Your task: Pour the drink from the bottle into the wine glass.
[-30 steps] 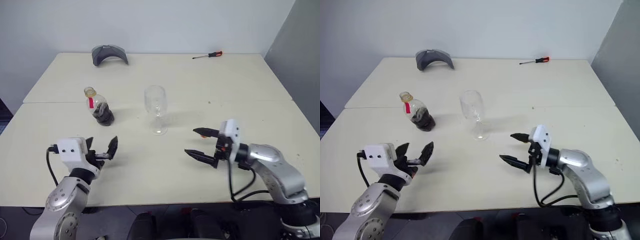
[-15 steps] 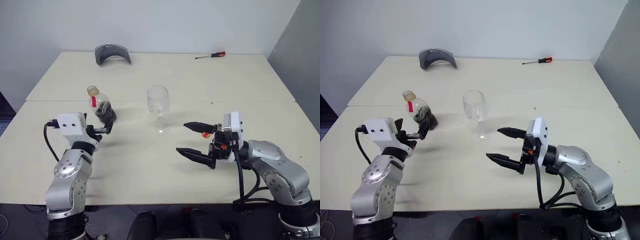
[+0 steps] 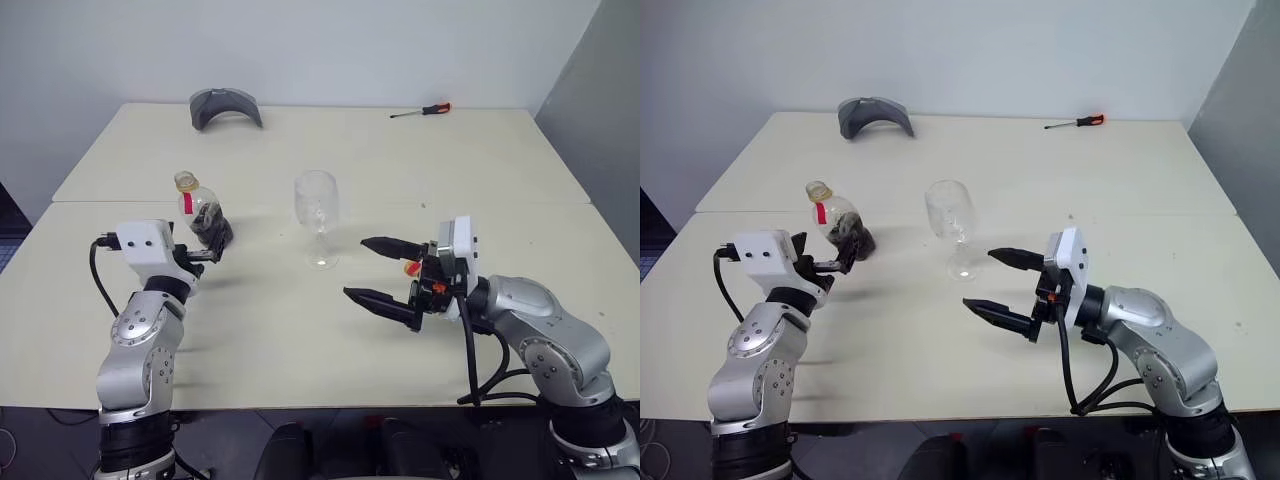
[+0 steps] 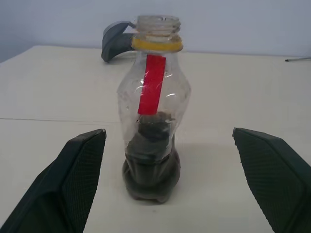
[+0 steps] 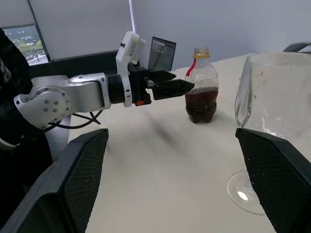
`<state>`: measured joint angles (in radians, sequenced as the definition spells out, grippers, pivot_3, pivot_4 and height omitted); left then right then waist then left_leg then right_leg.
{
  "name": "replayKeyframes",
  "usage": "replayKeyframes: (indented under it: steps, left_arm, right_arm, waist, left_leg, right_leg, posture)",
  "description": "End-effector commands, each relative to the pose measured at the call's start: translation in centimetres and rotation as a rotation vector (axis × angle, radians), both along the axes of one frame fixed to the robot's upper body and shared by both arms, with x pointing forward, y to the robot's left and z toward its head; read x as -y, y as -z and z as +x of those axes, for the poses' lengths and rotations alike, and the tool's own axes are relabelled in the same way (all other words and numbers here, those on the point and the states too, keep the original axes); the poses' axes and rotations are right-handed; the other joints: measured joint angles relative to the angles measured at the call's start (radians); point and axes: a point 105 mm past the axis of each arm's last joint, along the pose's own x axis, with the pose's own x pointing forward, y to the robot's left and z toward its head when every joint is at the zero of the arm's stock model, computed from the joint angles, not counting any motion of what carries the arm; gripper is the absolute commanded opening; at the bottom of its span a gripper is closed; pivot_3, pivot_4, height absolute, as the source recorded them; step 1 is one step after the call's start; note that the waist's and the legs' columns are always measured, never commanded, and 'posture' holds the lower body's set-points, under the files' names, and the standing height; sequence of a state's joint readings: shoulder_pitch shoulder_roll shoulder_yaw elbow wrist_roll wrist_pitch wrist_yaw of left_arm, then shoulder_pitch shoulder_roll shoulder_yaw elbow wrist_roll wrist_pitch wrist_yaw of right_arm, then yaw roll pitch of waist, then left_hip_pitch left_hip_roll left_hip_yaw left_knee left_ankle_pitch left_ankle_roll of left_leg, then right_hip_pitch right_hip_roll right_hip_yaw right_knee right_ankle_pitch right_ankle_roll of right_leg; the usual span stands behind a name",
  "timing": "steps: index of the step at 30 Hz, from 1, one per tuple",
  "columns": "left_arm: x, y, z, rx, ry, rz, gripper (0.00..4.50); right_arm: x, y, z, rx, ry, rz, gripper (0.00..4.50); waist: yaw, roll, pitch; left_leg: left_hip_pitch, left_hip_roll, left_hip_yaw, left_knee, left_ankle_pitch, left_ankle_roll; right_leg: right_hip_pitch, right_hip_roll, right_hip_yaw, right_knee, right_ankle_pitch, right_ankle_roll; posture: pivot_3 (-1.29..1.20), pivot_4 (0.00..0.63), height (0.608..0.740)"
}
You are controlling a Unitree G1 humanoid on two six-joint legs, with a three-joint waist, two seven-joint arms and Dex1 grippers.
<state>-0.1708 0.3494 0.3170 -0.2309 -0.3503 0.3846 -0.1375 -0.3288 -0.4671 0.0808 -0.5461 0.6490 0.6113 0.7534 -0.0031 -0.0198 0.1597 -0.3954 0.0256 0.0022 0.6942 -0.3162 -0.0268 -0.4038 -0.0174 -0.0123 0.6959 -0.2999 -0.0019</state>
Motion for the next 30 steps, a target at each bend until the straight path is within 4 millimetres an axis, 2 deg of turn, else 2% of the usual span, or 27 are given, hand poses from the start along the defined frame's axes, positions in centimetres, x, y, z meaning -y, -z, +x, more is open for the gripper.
replayKeyframes:
  steps: [1, 8, 17, 29, 30]
  left_arm:
    - [-0.6, -1.5, 0.3, 0.062, -0.006, 0.024, 4.5]
    - [-0.7, -0.7, 1.7, 0.051, 0.036, 0.018, 4.5]
    - [-0.8, -1.5, 3.7, 0.065, 0.082, 0.022, 4.5]
    - [-1.0, -0.8, 6.0, 0.045, 0.134, 0.06, 4.5]
    - [-1.2, -1.0, 6.2, 0.05, 0.129, 0.062, 4.31]
  right_arm:
    - [-0.6, -1.6, -0.6, 0.047, -0.02, 0.029, 4.47]
    - [-0.5, -1.6, -0.5, 0.042, -0.012, 0.025, 4.47]
    - [-0.8, -1.2, -0.9, 0.057, -0.022, 0.011, 4.47]
    - [-1.1, -1.3, -0.8, 0.049, -0.018, 0.026, 4.47]
    - [-1.1, -1.3, -0.9, 0.047, -0.018, 0.027, 4.49]
  waist:
    - [0.0, 0.0, 0.0]
    - [0.001, 0.0, 0.0]
    - [0.001, 0.0, 0.0]
    - [0.001, 0.0, 0.0]
    - [0.001, 0.0, 0.0]
  left_leg:
    - [0.0, 0.0, 0.0, 0.0, 0.0, 0.0]
    - [0.0, 0.0, 0.0, 0.001, 0.0, 0.0]
    - [-0.001, 0.0, 0.0, 0.001, 0.0, 0.0]
    - [-0.001, 0.0, 0.0, 0.001, 0.0, 0.0]
    - [-0.001, 0.0, 0.0, 0.001, 0.0, 0.0]
  right_leg:
    - [0.0, 0.0, 0.0, 0.0, 0.0, 0.0]
    - [0.0, 0.0, 0.0, 0.0, 0.0, 0.0]
    - [0.0, 0.0, 0.0, 0.0, 0.0, 0.0]
    - [-0.001, 0.0, -0.001, 0.0, 0.0, 0.0]
    - [-0.001, 0.0, -0.001, 0.0, 0.0, 0.0]
  posture:
    - [0.0, 0.15, 0.74]
    - [0.0, 0.15, 0.74]
    - [0.0, 0.15, 0.74]
    - [0.0, 0.15, 0.74]
    - [0.0, 0.15, 0.74]
